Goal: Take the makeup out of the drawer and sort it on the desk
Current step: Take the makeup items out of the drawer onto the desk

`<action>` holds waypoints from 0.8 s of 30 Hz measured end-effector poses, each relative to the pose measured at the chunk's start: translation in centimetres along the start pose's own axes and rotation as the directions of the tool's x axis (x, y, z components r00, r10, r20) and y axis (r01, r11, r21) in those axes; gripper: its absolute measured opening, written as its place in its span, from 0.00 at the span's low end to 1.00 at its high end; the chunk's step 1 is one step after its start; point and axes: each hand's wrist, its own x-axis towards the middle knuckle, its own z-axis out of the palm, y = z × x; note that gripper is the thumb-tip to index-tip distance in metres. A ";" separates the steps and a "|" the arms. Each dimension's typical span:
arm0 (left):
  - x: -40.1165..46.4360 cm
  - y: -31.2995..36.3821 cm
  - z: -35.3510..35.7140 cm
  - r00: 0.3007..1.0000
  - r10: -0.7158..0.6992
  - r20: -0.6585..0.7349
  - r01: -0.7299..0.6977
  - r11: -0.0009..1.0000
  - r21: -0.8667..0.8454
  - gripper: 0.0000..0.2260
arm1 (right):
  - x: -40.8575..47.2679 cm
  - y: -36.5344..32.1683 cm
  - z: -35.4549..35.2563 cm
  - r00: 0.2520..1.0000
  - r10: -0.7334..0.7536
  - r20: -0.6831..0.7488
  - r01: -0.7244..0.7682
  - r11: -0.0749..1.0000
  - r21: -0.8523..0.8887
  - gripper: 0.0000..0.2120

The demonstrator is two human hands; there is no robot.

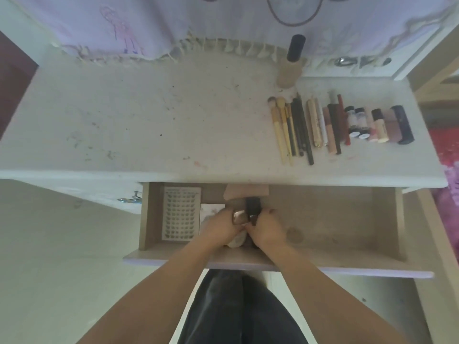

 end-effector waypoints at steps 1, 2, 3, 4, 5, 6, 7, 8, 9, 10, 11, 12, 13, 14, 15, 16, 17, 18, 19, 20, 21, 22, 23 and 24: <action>-0.6 -0.1 0.0 1.000 -0.004 0.005 0.004 1.000 -0.028 0.19 | -0.3 -0.1 0.0 1.000 -0.006 -0.014 0.005 0.999 -0.051 0.24; -1.1 0.0 -0.2 1.000 -0.004 -0.002 0.004 0.999 -0.041 0.19 | -0.4 -0.3 0.1 0.999 -0.021 -0.044 0.015 0.993 -0.118 0.23; -1.5 0.1 -0.5 1.000 -0.001 -0.017 0.000 0.999 -0.045 0.20 | -0.4 -0.4 0.1 0.996 -0.035 -0.080 0.019 0.983 -0.183 0.22; -1.9 0.2 -1.0 0.999 0.010 -0.034 -0.012 0.999 -0.048 0.20 | -0.3 -0.5 0.0 0.992 -0.047 -0.117 0.020 0.975 -0.222 0.20; -2.3 0.3 -1.5 0.999 0.016 -0.047 -0.019 0.998 -0.061 0.21 | -0.2 -0.5 -0.2 0.990 -0.050 -0.134 0.018 0.972 -0.233 0.19; -2.8 0.4 -2.1 0.998 0.025 -0.060 -0.029 0.997 -0.078 0.21 | -0.1 -0.5 -0.4 0.990 -0.050 -0.130 0.019 0.973 -0.230 0.19; -3.4 0.5 -2.7 0.997 0.025 -0.071 -0.032 0.995 -0.096 0.21 | -0.2 -0.5 -0.8 0.994 -0.050 -0.102 0.026 0.974 -0.223 0.19; -4.1 0.5 -3.3 0.996 0.034 -0.078 -0.043 0.993 -0.111 0.22 | -0.5 -0.3 -1.2 0.996 -0.056 -0.067 0.042 0.980 -0.194 0.19; -4.9 0.4 -3.8 0.995 0.052 -0.085 -0.062 0.990 -0.127 0.21 | -1.1 0.0 -1.8 0.997 -0.072 -0.027 0.068 0.989 -0.132 0.20; -5.9 0.5 -4.5 0.992 0.082 -0.097 -0.096 0.984 -0.147 0.20 | -2.0 0.2 -2.6 0.995 -0.104 0.005 0.105 0.994 -0.037 0.20; -6.8 0.6 -5.4 0.987 0.119 -0.109 -0.137 0.975 -0.175 0.18 | -3.0 0.5 -3.8 0.989 -0.143 0.021 0.141 0.987 0.073 0.19; -7.7 1.1 -6.6 0.979 0.162 -0.122 -0.185 0.961 -0.204 0.15 | -4.0 0.7 -5.3 0.981 -0.191 0.023 0.185 0.969 0.167 0.16; -8.5 1.7 -8.2 0.968 0.204 -0.143 -0.234 0.943 -0.236 0.14 | -4.9 0.7 -7.3 0.971 -0.240 0.015 0.230 0.944 0.237 0.13; -9.1 2.6 -10.1 0.955 0.240 -0.173 -0.280 0.922 -0.268 0.13 | -5.6 0.5 -9.6 0.959 -0.284 -0.007 0.274 0.916 0.293 0.13; -9.4 3.6 -12.2 0.939 0.269 -0.212 -0.324 0.899 -0.296 0.14 | -6.2 0.0 -12.3 0.951 -0.306 -0.037 0.300 0.889 0.345 0.15; -9.3 4.8 -14.4 0.917 0.298 -0.265 -0.373 0.875 -0.308 0.14 | -6.5 -0.8 -15.0 0.948 -0.307 -0.079 0.313 0.865 0.392 0.19; -8.7 5.8 -16.4 0.889 0.322 -0.326 -0.420 0.855 -0.303 0.13 | -6.4 -1.7 -17.6 0.943 -0.303 -0.137 0.332 0.842 0.425 0.21; -7.8 6.9 -18.3 0.860 0.336 -0.385 -0.459 0.839 -0.293 0.12 | -6.0 -2.7 -20.0 0.930 -0.302 -0.208 0.365 0.820 0.441 0.21; -6.4 7.9 -20.0 0.835 0.335 -0.436 -0.482 0.828 -0.287 0.12 | -5.3 -3.9 -22.1 0.912 -0.297 -0.282 0.400 0.794 0.457 0.20; -4.8 8.9 -21.3 0.817 0.324 -0.477 -0.490 0.826 -0.279 0.11 | -4.5 -5.3 -23.8 0.890 -0.283 -0.356 0.434 0.764 0.478 0.19; -2.9 9.9 -22.4 0.802 0.307 -0.512 -0.488 0.832 -0.264 0.11 | -3.4 -6.7 -25.1 0.870 -0.262 -0.419 0.460 0.737 0.495 0.17; -1.0 10.9 -23.2 0.791 0.291 -0.538 -0.479 0.842 -0.248 0.11 | -2.1 -8.1 -26.0 0.852 -0.240 -0.465 0.478 0.719 0.505 0.17; 0.9 11.8 -24.0 0.787 0.276 -0.552 -0.466 0.852 -0.238 0.12 | -0.8 -9.5 -26.7 0.839 -0.229 -0.494 0.493 0.704 0.511 0.16; 2.7 12.7 -24.6 0.788 0.261 -0.557 -0.449 0.864 -0.230 0.12 | 0.6 -10.7 -27.0 0.823 -0.241 -0.514 0.516 0.694 0.502 0.13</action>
